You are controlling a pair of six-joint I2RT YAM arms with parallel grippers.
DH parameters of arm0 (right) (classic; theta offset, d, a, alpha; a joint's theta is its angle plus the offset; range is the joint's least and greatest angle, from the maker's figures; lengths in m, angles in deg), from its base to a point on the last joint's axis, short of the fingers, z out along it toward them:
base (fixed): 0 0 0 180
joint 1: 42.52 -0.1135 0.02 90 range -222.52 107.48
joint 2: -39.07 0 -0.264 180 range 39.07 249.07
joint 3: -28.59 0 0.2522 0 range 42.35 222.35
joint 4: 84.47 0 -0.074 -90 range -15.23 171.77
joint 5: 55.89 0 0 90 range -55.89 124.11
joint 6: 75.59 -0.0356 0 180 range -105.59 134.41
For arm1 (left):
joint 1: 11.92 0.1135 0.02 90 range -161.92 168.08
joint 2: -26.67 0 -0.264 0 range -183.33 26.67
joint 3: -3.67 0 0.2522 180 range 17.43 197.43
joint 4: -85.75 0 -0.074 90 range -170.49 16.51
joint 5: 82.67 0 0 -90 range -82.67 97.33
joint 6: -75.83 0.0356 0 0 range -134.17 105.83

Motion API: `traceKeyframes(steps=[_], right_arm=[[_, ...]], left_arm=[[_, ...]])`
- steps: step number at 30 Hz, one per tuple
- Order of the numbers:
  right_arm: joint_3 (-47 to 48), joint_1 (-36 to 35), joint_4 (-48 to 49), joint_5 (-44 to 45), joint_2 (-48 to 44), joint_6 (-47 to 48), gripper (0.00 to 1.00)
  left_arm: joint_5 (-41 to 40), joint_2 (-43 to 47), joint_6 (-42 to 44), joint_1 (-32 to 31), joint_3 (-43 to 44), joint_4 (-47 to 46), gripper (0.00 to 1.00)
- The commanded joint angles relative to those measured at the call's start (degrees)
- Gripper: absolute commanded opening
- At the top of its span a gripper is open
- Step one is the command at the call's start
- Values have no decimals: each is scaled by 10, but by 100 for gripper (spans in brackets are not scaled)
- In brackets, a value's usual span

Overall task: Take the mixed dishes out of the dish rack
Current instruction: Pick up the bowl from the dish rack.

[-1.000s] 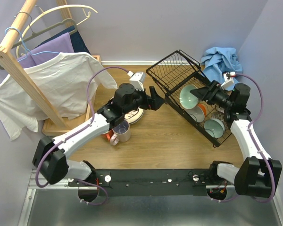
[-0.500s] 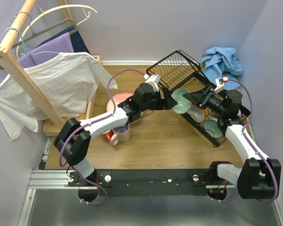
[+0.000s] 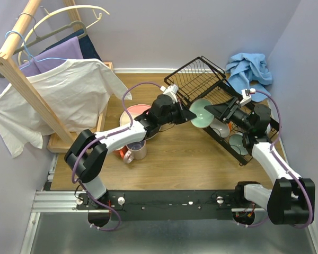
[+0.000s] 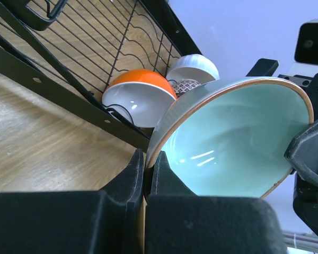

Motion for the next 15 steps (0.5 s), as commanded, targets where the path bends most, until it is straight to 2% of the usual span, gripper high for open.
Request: traceKeyframes(steps=[1, 3, 4, 7, 10, 15], right_arm=[[-5, -12, 29, -11, -21, 4, 33], [-1, -12, 0, -5, -24, 20, 50], [2, -12, -13, -2, -24, 40, 65], [17, -12, -65, 9, -28, 81, 89], [32, -12, -109, 17, -29, 119, 100], [49, -12, -172, 34, -31, 168, 100]], left_arm=[[-20, 22, 25, -9, -18, -17, 0], [-29, 34, 38, -8, -17, 3, 0], [-33, 38, 43, -5, -15, 14, 0], [-52, 56, 68, -1, -14, 57, 0], [-71, 78, 93, 4, -16, 89, 0], [-91, 109, 142, 5, -14, 155, 0]])
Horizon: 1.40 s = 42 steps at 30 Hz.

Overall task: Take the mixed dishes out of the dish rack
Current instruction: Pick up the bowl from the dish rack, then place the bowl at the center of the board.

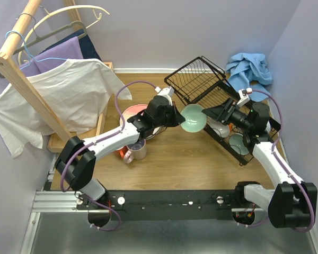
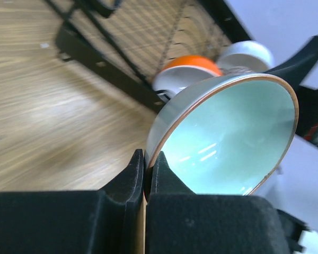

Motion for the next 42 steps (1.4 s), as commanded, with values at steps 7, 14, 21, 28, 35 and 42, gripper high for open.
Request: traceKeyframes(steps=[7, 14, 21, 28, 35, 42], right_arm=[[61, -3, -168, 75, -23, 162, 100], [85, -3, -233, 121, -27, 210, 100], [84, -3, -245, 135, -27, 217, 100], [98, -4, -276, 157, -29, 242, 100], [119, -3, -312, 179, -26, 273, 100], [148, -3, -355, 217, -10, 312, 100]], left_arm=[[-85, 52, 137, 4, 25, 178, 0], [-88, 25, 172, 4, 28, 276, 0], [-99, -21, 191, 4, 32, 325, 0], [-118, -37, 205, 4, 19, 331, 0], [-130, -39, 206, 6, 4, 331, 6], [-145, 2, 209, 7, -4, 333, 39]])
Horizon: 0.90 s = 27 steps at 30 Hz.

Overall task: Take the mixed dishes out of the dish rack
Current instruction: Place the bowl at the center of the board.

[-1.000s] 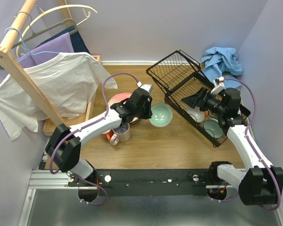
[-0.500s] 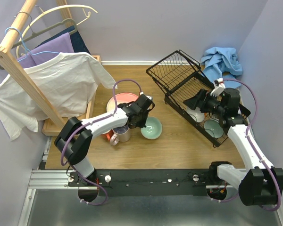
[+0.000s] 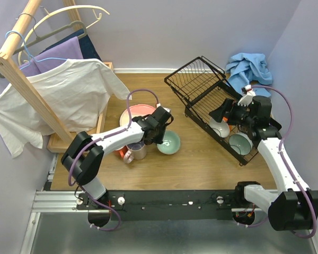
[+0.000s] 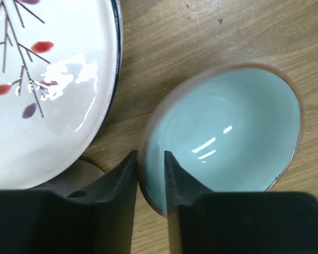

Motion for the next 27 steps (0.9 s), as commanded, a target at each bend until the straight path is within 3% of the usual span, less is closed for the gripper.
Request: traceKeyframes(steps=[1, 14, 19, 27], right_arm=[[52, -2, -56, 49, 11, 49, 100], [141, -2, -170, 143, 95, 94, 100], [174, -1, -192, 140, 130, 130, 100], [185, 12, -209, 96, 189, 174, 100]], left_arm=[[-26, 48, 7, 3, -6, -6, 45], [-13, 190, 13, 3, 4, -17, 85], [-19, 286, 38, 5, -40, -46, 99], [-24, 446, 63, 13, -167, -96, 99]])
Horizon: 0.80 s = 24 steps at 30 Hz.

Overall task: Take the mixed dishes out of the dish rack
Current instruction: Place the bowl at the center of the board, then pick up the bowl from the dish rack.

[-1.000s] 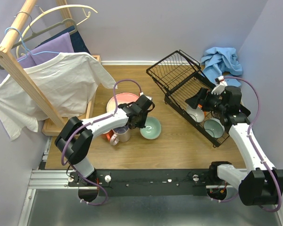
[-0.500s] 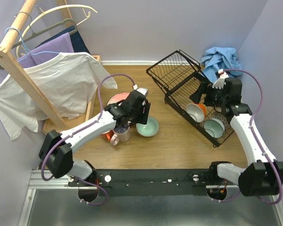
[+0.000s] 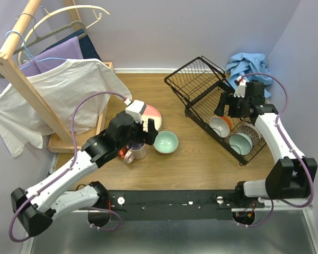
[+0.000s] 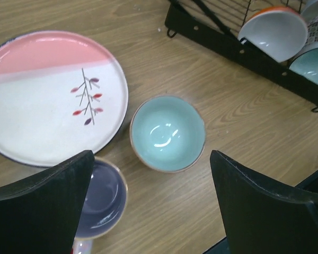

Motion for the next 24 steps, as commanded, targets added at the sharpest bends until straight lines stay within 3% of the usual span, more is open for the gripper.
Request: traceKeyframes(steps=[1, 9, 24], right_arm=[[12, 11, -28, -32, 37, 35, 100], [33, 65, -36, -135, 102, 75, 100], [50, 128, -66, -322, 189, 162, 100]], left_arm=[[-16, 77, 23, 6, -83, -29, 99], [-58, 204, 31, 11, -207, -76, 99], [-77, 212, 59, 12, -201, -92, 99]])
